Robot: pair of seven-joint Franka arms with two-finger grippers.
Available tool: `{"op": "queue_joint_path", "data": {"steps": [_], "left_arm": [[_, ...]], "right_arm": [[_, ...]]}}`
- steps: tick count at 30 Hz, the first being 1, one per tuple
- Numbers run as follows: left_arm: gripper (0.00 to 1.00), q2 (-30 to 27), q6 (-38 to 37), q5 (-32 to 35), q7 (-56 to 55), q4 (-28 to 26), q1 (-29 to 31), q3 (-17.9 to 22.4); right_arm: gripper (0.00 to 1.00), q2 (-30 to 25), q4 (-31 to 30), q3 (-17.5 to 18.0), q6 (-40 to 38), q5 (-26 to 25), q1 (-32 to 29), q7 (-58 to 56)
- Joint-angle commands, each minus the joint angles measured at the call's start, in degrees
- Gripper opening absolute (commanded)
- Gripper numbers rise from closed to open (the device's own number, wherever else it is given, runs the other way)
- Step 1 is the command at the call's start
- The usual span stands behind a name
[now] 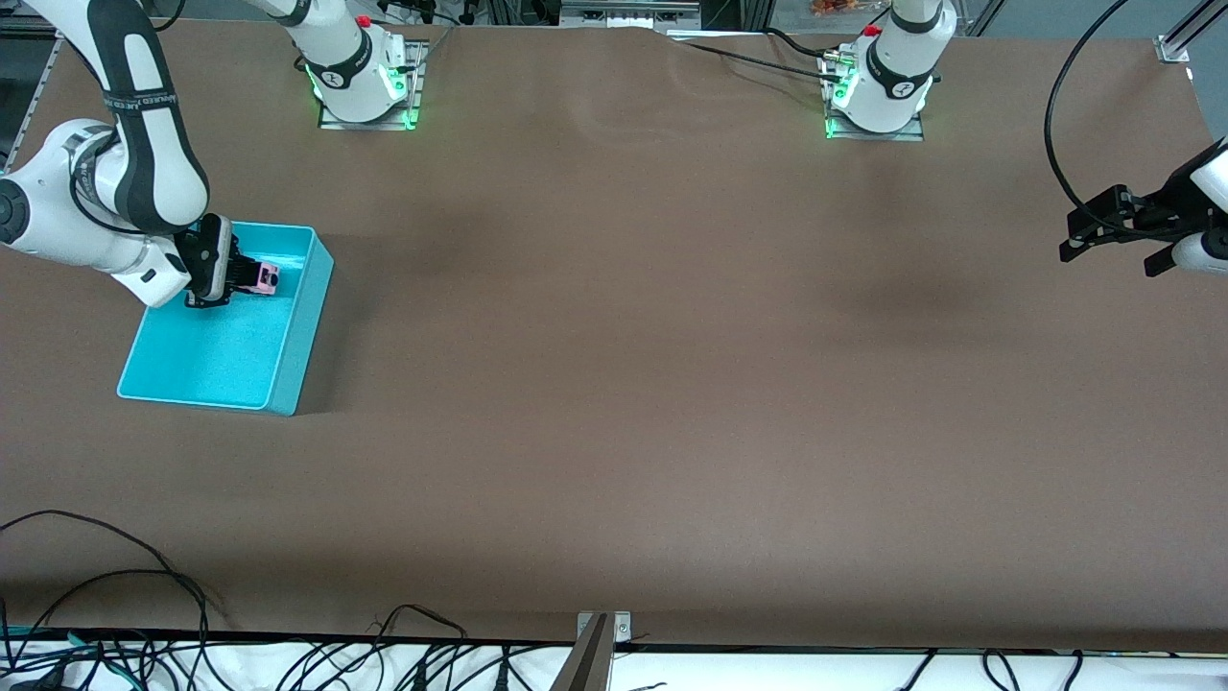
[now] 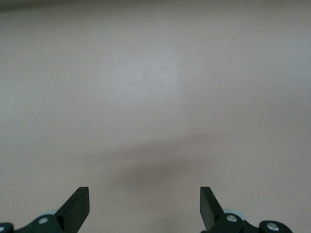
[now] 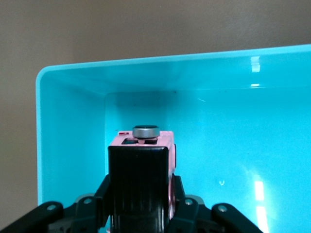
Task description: Wind and store pink jeep toy
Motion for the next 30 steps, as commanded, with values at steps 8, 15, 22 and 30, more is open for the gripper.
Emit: {"op": "queue_joint_path", "data": {"steps": [8, 15, 22, 30], "left_arm": [[1.00, 0.91, -1.19, 1.04, -0.22, 2.11, 0.17, -0.24], [1.00, 0.91, -1.19, 1.04, -0.22, 2.11, 0.17, -0.33], [1.00, 0.91, -1.19, 1.04, -0.22, 2.19, 0.17, -0.33], [1.00, 0.91, -1.19, 1.04, -0.22, 2.11, 0.17, -0.24]], "right_arm": [[1.00, 1.66, -0.63, -0.42, 0.53, 2.01, -0.12, -0.84], [1.00, 0.87, 0.77, -0.24, -1.31, 1.92, 0.14, -0.58], [1.00, -0.01, 10.77, 0.29, -10.70, 1.92, 0.93, 0.65], [1.00, -0.10, 23.87, 0.38, -21.52, 1.22, 4.53, 20.04]]}}
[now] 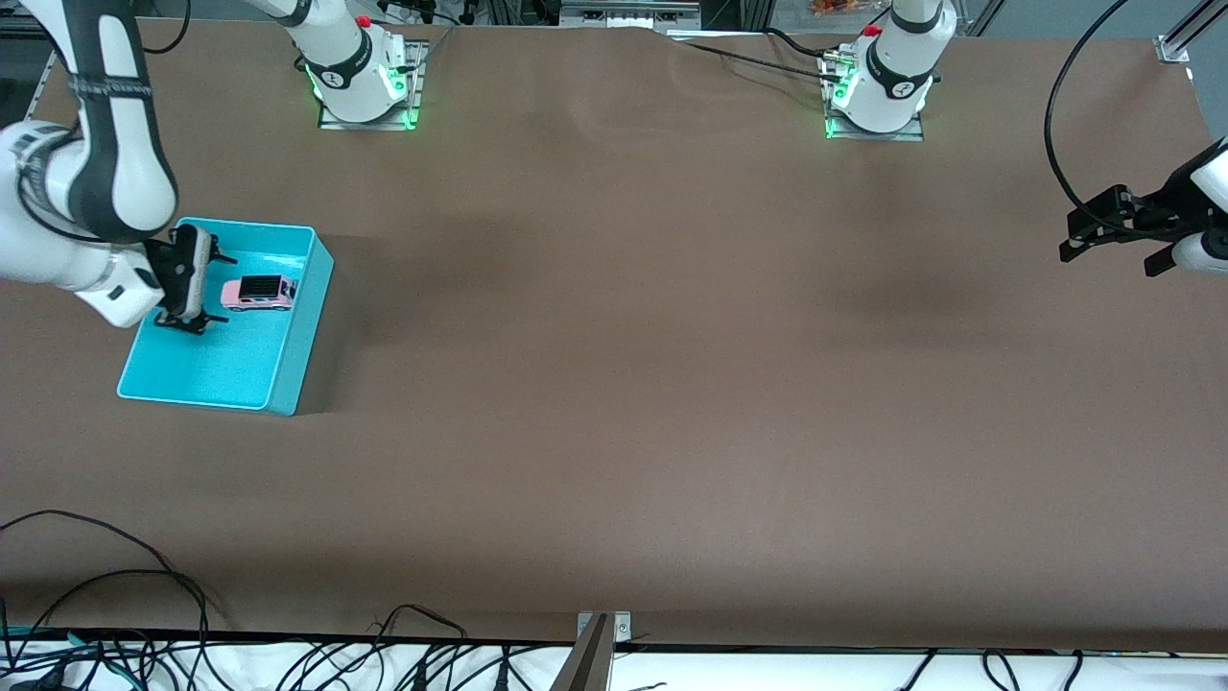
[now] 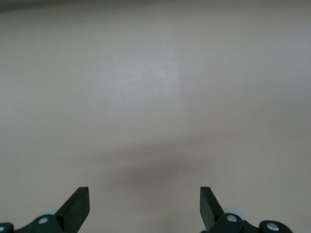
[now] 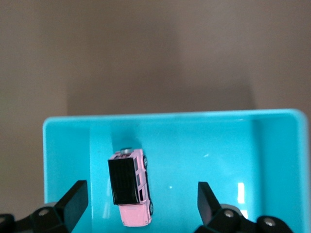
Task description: Wind and store pink jeep toy
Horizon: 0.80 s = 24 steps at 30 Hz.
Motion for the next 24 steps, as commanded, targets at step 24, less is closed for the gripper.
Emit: {"op": "queue_joint_path", "data": {"steps": [24], "left_arm": [[1.00, 0.91, -1.19, 1.04, -0.22, 2.10, 0.17, -0.24]], "right_arm": [[1.00, -0.64, 31.15, -0.26, -26.85, -6.25, 10.86, 88.27]]}}
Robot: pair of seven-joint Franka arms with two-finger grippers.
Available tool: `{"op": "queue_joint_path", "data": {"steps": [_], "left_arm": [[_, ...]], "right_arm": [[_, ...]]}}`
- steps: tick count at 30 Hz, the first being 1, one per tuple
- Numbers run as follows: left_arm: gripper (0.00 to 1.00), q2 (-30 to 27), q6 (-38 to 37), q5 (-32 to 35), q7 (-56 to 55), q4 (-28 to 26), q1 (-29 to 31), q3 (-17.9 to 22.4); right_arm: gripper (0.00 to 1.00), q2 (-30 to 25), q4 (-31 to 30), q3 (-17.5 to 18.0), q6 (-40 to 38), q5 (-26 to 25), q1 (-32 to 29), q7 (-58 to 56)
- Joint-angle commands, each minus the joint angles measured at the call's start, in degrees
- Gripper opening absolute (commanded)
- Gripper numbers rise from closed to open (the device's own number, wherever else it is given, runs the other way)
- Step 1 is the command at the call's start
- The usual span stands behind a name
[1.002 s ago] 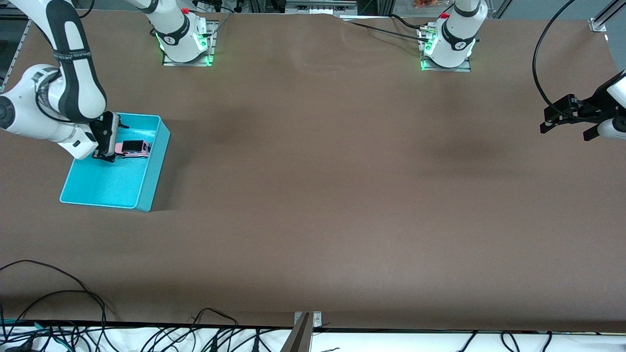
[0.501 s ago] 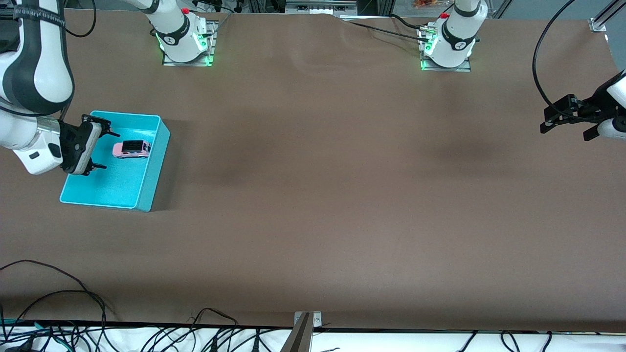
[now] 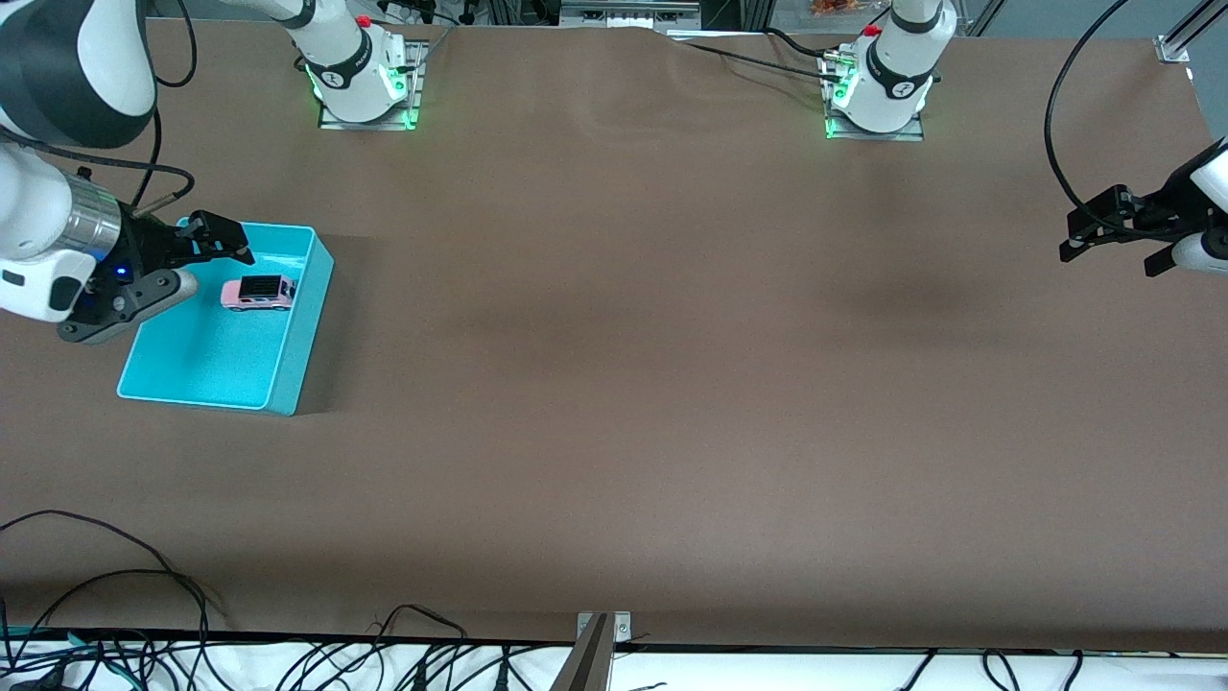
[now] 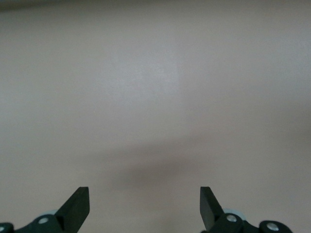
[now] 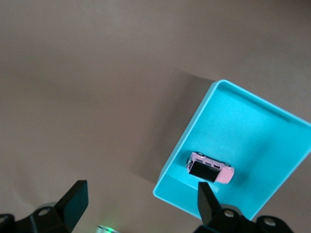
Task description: Wind and store pink jeep toy
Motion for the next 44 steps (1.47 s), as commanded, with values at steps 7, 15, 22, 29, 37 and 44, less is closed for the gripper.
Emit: {"op": "queue_joint_path", "data": {"steps": [7, 15, 22, 29, 37, 44], "left_arm": [[1.00, 0.91, -1.19, 1.04, -0.22, 2.10, 0.26, -0.24], [1.00, 0.91, -1.19, 1.04, -0.22, 2.10, 0.26, -0.24], [1.00, 0.91, -1.19, 1.04, -0.22, 2.10, 0.26, -0.24], [1.00, 0.91, -1.19, 1.04, -0.22, 2.10, 0.26, -0.24], [1.00, 0.91, -1.19, 1.04, -0.22, 2.10, 0.26, -0.24], [1.00, 0.91, -1.19, 1.04, -0.22, 2.10, 0.26, -0.24]], "right_arm": [[1.00, 0.02, 6.22, -1.95, -3.01, -2.55, -0.64, 9.22], [1.00, 0.10, 7.98, -2.05, -3.37, -4.13, -0.63, 9.92], [1.00, -0.25, 7.98, 6.10, -6.88, -4.48, -8.69, 16.25], [1.00, -3.41, 6.66, 27.02, -9.08, -8.87, -27.33, 16.69], [1.00, -5.08, 4.82, 43.99, -9.34, -9.58, -44.30, 16.61], [1.00, -4.99, 4.99, 44.89, -9.34, -10.02, -45.19, 16.61]]}}
